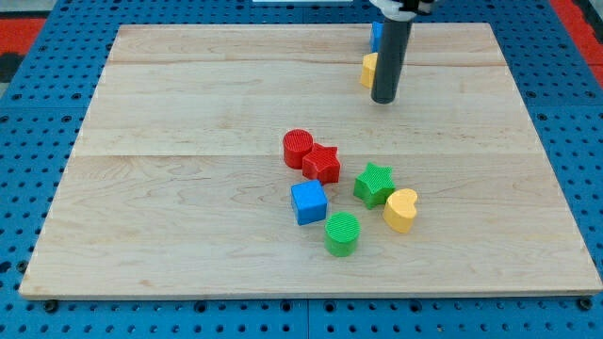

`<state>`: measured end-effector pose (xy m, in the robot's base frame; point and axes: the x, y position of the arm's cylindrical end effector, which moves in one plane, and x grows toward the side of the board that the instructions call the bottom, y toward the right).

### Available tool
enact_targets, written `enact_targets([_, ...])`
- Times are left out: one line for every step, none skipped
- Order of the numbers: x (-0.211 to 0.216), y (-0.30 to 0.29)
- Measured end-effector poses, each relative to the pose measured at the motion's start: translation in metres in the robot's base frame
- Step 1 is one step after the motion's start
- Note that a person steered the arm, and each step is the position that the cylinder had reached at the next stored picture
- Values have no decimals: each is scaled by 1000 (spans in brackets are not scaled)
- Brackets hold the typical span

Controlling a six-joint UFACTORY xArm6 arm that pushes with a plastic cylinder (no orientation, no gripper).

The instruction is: Push the green star near to the yellow hexagon

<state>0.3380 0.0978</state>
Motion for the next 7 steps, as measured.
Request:
enact_targets([-15,-8])
enact_targets([-23,-7])
enact_targets([-26,-8])
enact_targets([8,56])
enact_targets([98,106])
enact_targets([211,119])
enact_targets([236,52])
